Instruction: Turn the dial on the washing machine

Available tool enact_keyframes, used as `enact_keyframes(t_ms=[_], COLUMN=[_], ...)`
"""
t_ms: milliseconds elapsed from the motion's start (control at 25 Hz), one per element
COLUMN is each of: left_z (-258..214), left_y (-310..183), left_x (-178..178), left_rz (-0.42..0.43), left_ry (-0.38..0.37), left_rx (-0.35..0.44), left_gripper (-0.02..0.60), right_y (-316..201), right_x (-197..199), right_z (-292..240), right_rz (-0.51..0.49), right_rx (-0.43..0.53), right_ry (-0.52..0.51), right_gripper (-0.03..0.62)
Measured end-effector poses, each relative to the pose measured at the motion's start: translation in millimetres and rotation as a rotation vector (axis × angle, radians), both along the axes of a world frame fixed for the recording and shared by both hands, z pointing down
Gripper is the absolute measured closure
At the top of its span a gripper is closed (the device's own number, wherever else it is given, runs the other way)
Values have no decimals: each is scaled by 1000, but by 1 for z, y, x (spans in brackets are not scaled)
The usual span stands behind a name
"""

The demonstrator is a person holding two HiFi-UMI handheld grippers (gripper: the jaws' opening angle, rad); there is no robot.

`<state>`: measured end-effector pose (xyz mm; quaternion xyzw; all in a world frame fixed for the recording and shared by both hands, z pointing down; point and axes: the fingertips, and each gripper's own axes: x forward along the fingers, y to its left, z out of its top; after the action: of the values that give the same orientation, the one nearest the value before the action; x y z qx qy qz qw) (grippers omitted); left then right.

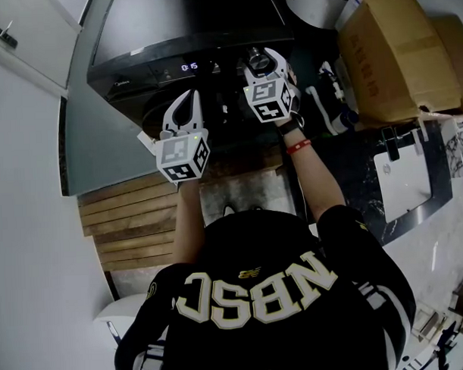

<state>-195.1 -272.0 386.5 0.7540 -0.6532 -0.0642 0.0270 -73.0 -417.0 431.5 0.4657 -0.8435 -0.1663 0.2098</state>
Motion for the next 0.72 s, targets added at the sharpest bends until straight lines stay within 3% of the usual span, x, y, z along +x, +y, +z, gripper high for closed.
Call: enact_keyframes(t_ms=[440,720], left_z=[-1,-1], left_y=[-1,-2], left_x=[2,6], left_rz=[1,9], left_ry=[0,-3], left_rx=[2,1], left_gripper=[566,566], right_y=[-1,-2], right_x=[0,2], right_z=[0,-2], right_rz=[3,14], right_rx=[-7,-47], right_ry=[-14,-103], right_gripper=[347,347])
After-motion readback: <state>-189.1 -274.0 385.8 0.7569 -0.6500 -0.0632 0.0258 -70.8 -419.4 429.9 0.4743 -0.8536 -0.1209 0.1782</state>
